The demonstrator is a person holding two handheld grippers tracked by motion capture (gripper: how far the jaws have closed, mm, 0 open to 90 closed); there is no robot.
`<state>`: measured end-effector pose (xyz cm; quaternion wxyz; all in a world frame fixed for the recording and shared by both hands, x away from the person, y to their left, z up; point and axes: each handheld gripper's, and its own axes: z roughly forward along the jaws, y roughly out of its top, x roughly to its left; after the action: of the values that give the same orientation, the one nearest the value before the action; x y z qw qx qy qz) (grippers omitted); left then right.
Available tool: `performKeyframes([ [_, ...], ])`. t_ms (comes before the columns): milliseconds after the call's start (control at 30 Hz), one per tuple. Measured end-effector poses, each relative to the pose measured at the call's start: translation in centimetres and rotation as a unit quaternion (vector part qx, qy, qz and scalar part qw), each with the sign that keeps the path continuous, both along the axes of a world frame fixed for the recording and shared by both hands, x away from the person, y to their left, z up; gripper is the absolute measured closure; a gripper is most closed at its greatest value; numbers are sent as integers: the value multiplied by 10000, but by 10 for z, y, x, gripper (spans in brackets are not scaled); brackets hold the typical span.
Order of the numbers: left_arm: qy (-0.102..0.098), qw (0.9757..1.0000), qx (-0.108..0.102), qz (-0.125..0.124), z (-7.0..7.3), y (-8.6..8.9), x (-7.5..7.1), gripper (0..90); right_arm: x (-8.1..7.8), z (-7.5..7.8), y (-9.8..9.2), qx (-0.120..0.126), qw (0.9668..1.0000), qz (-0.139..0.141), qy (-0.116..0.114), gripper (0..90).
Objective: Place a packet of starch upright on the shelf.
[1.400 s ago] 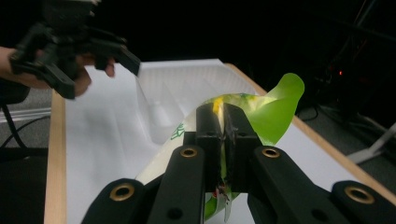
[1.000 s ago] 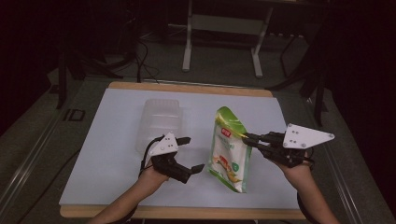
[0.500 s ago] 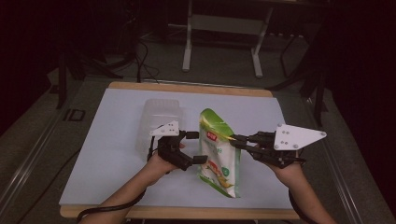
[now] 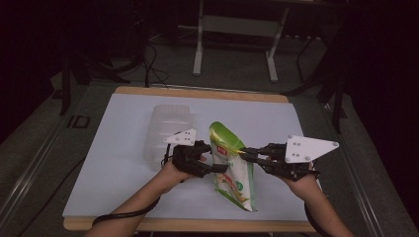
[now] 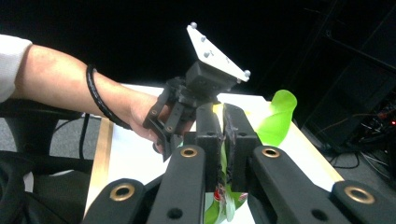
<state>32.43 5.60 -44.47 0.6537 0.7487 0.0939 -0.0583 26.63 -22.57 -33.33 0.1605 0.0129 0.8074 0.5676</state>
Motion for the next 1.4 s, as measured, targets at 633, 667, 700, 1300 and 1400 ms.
performKeyframes([
  [633,-1286,9892,457,540,29,-3,-19,793,-2,2,-19,208,9997,-157,-28,844],
  [667,-1336,9879,502,602,32,-3,-19,794,-3,2,-19,208,9995,-226,-76,830],
  [700,-1398,9865,555,653,34,-3,-19,798,-3,3,-19,213,9993,-274,-106,819],
  [1300,-2045,9539,918,1995,65,28,-5,801,5,-10,-54,1087,9837,-1350,485,336],
  [1400,-2094,9465,914,2277,69,37,0,802,5,-17,-61,1206,9796,-1495,593,249],
])
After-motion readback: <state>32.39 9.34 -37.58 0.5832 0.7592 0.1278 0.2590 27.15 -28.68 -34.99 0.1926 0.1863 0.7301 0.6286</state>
